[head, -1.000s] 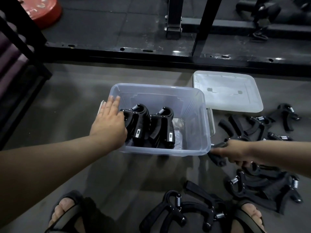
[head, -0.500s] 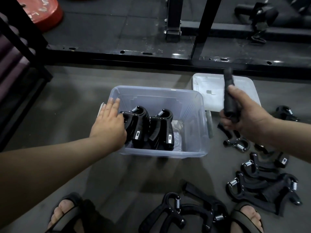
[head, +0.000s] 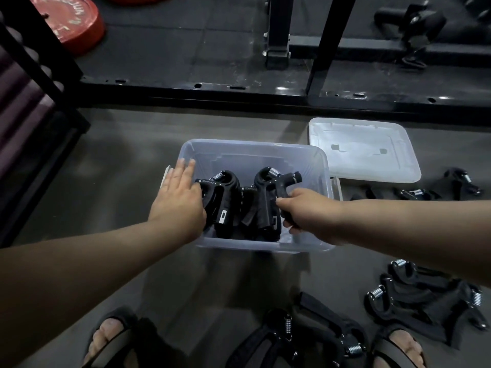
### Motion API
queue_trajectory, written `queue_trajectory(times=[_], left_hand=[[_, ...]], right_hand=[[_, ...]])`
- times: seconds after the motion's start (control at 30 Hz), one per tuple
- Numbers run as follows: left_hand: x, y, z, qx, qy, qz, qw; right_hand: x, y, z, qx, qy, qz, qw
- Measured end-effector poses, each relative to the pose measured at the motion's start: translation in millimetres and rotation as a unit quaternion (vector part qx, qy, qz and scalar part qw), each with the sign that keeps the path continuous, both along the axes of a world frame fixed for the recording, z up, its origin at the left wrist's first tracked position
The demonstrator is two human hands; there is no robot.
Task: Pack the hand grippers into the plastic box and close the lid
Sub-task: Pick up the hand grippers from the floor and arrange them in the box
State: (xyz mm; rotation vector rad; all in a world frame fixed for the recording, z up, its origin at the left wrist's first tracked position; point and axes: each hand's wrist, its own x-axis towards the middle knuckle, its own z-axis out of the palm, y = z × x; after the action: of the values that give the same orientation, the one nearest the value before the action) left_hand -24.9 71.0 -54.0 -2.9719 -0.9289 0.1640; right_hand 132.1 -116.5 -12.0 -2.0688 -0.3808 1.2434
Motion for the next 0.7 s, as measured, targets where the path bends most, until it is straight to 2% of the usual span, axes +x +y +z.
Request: queue_trajectory(times=[0.13,0.23,0.3,0.37,0.5,0.6,0.7], left_hand=[[0,0,2,-0.006,0.007,0.007,1.000],[0,-1,4,-0.009,0.010,0.008,1.000],[0,-1,5,-0.014,0.013,0.009,1.000],[1,-2,7,-0.018,0.019,0.011,1.000],[1,-2,8,-0.025,0.015,0.014,0.999],[0,-1,8,-0.036,0.000,0.012,0.999],[-1,-1,9,-0.040,-0.004,0.012,0.999]], right_hand=[[0,6,-2,0.044,0.110,-0.061,0.991],[4,4,-2,0.099,0.233,-0.085,0.964],[6,5,-2,0.124,0.295,-0.080,0.944],[5,11,2,0.127,0.318,-0.046,0.939],[-5,27,12,0.099,0.257,0.049,0.960],[-17,42,17,0.083,0.211,0.048,0.973],[-24,52,15,0.040,0.101,0.051,0.993]])
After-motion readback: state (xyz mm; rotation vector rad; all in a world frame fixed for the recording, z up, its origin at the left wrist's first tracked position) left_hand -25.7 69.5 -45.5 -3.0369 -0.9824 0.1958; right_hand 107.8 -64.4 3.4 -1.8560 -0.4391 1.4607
